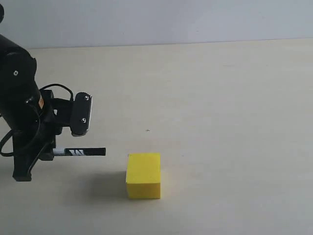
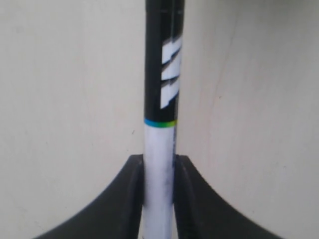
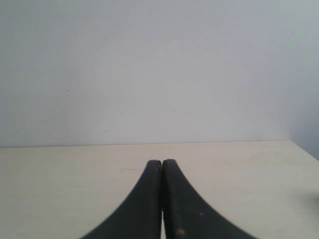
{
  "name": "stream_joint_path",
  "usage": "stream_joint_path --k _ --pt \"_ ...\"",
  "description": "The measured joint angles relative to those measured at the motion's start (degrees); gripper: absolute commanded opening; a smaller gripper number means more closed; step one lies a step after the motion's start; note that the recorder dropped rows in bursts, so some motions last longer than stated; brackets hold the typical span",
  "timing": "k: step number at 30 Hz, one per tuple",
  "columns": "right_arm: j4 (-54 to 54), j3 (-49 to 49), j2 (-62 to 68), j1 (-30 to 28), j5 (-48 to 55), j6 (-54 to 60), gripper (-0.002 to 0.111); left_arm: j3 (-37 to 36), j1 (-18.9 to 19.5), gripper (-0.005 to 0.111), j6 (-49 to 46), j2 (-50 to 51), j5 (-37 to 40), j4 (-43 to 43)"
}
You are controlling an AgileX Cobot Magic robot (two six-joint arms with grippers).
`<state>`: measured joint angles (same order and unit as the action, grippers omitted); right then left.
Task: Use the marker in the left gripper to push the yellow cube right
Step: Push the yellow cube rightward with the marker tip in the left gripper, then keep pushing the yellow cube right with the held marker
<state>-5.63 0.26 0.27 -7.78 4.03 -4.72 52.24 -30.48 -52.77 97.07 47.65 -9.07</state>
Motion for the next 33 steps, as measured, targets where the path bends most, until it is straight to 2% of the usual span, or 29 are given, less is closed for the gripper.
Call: stream_joint_path --k 7,15,21,33 --pt "0.00 0.00 0.00 0.00 0.00 0.00 0.000 0.08 0.18 0.000 -2.30 1.12 -0.01 0.88" --pt "0.00 0.00 0.00 0.00 0.00 0.00 0.000 -0.39 0.18 0.000 -10.85 1.26 -0.70 10.08" --pt "0.00 0.00 0.00 0.00 0.00 0.00 0.000 -3.56 1.19 0.000 -12.35 1.26 -2.64 11.53" --pt "0.00 0.00 0.00 0.00 0.00 0.00 0.000 -4.76 1.19 0.000 -14.43 1.36 -3.11 13.76"
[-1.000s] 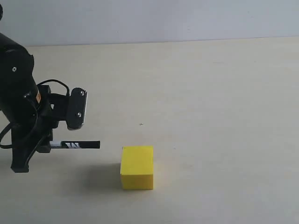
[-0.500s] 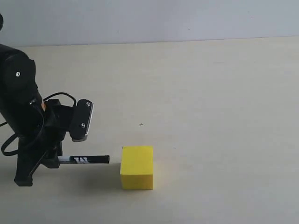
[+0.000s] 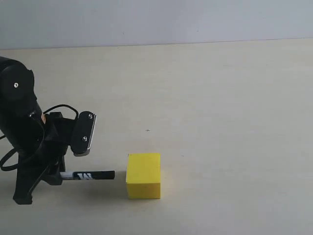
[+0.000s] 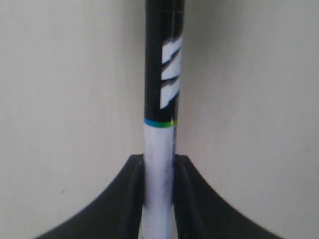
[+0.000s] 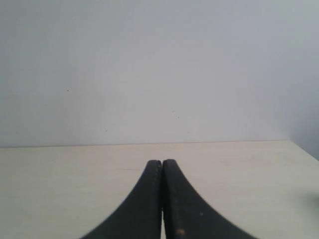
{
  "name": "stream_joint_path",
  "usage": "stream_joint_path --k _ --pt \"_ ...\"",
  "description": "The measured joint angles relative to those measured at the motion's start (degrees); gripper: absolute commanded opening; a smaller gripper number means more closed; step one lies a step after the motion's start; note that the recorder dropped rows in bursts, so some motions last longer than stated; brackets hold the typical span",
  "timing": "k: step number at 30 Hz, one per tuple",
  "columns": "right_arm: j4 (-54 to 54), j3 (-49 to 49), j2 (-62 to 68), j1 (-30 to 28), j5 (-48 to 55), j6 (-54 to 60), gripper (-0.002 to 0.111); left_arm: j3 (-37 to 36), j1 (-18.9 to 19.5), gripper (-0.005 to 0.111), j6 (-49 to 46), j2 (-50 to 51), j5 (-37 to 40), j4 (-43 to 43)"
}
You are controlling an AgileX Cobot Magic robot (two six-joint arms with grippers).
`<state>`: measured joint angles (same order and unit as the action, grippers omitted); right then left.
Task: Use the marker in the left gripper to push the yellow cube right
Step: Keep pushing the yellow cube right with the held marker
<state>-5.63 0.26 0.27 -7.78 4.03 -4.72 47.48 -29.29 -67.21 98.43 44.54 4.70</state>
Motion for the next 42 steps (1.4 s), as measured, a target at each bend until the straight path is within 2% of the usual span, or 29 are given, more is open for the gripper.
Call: stream_joint_path --k 5,10,13,24,32,35,40,42 --pt "0.00 0.00 0.00 0.00 0.00 0.00 0.000 -3.12 0.00 0.000 -3.86 0.36 -2.73 2.03" --pt "0.00 0.00 0.00 0.00 0.00 0.00 0.000 -3.49 -0.10 0.000 -7.80 0.36 -4.17 7.54" --pt "0.00 0.00 0.00 0.00 0.00 0.00 0.000 -3.49 -0.37 0.000 -8.65 0.36 -4.04 8.08" --pt "0.00 0.00 0.00 0.00 0.00 0.00 0.000 -2.92 -0.37 0.000 -7.15 0.36 -3.19 3.03" --pt "0.00 0.00 0.00 0.00 0.00 0.00 0.000 -0.08 -0.37 0.000 -6.29 0.36 -3.33 2.49" --pt "0.00 0.00 0.00 0.00 0.00 0.00 0.000 1.37 -1.61 0.000 -6.29 0.36 -3.33 3.27" --pt "0.00 0.00 0.00 0.00 0.00 0.00 0.000 3.36 -7.59 0.000 -6.29 0.36 -3.33 4.49" --pt "0.00 0.00 0.00 0.00 0.00 0.00 0.000 4.48 -8.56 0.000 -5.28 0.36 -3.11 4.88"
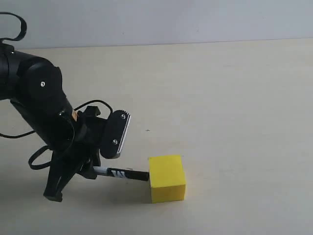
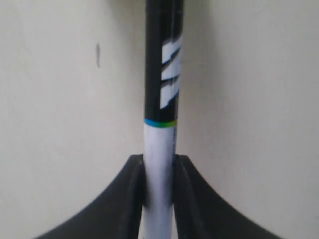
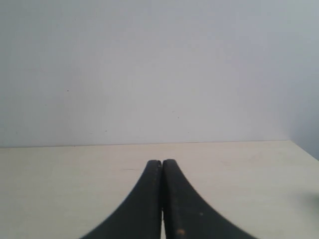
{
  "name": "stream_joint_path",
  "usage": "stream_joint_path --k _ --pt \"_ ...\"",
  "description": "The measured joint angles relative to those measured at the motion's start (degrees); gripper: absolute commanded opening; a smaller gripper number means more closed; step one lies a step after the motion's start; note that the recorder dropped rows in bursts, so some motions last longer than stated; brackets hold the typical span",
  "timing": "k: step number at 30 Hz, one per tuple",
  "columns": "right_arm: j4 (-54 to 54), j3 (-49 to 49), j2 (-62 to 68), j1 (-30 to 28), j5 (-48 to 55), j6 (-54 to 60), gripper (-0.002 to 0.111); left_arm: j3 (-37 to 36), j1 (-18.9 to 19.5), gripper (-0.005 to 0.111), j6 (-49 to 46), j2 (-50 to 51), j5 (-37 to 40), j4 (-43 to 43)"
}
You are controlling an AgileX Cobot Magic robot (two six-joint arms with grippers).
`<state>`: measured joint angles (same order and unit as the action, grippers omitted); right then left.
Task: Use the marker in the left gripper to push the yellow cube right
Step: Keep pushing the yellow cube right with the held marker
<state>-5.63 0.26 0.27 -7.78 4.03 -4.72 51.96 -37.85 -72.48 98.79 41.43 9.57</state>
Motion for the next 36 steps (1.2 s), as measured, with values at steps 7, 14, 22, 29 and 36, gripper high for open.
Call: stream_joint_path --k 7,14,22,29,36 --pt "0.00 0.00 0.00 0.00 0.00 0.00 0.000 2.02 3.34 0.000 4.91 0.00 3.17 -0.79" --pt "0.00 0.00 0.00 0.00 0.00 0.00 0.000 2.02 3.90 0.000 9.89 0.00 8.88 -3.15" --pt "0.00 0.00 0.00 0.00 0.00 0.00 0.000 2.02 3.90 0.000 11.72 0.00 9.12 -2.12" --pt "0.00 0.00 0.00 0.00 0.00 0.00 0.000 0.70 3.30 0.000 11.88 0.00 8.04 -2.03" --pt "0.00 0.00 0.00 0.00 0.00 0.00 0.000 -0.61 2.30 0.000 13.71 0.00 5.72 -2.66"
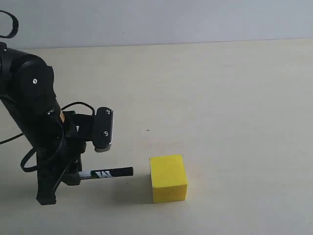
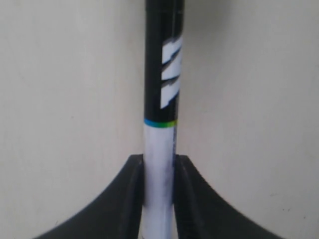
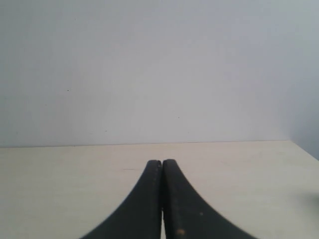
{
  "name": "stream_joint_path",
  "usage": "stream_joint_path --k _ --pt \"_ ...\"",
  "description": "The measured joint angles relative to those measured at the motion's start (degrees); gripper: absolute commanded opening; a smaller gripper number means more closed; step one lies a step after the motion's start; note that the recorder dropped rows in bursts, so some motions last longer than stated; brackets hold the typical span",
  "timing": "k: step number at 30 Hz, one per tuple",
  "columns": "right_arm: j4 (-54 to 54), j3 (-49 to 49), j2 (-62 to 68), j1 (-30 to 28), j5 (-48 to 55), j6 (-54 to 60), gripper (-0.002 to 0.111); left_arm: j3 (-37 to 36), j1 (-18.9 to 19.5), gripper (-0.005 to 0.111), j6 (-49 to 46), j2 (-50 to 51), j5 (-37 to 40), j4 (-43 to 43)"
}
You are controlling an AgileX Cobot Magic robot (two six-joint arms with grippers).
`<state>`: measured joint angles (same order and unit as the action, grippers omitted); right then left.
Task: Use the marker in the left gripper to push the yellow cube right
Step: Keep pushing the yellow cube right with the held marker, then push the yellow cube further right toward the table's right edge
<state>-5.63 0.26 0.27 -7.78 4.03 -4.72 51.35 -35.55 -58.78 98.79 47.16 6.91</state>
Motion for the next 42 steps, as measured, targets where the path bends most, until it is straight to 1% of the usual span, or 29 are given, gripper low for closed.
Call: stream_joint_path --k 6,14,17,23,30,38,42 --pt "0.00 0.00 0.00 0.00 0.00 0.00 0.000 -0.12 -3.22 0.000 4.16 0.00 -2.73 -1.55" --pt "0.00 0.00 0.00 0.00 0.00 0.00 0.000 -0.12 -3.40 0.000 11.35 0.00 -1.50 -6.91" --pt "0.00 0.00 0.00 0.00 0.00 0.00 0.000 -0.12 -3.81 0.000 11.91 0.00 -1.27 -6.91" --pt "0.00 0.00 0.00 0.00 0.00 0.00 0.000 -0.12 -6.70 0.000 12.02 0.00 -1.58 -6.91" --pt "0.00 0.00 0.00 0.00 0.00 0.00 0.000 -0.12 -7.07 0.000 12.28 0.00 -2.52 -6.59" --pt "0.00 0.00 0.00 0.00 0.00 0.00 0.000 -0.12 -8.07 0.000 12.28 0.00 -1.51 -6.59" --pt "0.00 0.00 0.00 0.00 0.00 0.00 0.000 -1.75 -8.07 0.000 12.28 0.00 -2.66 -6.59"
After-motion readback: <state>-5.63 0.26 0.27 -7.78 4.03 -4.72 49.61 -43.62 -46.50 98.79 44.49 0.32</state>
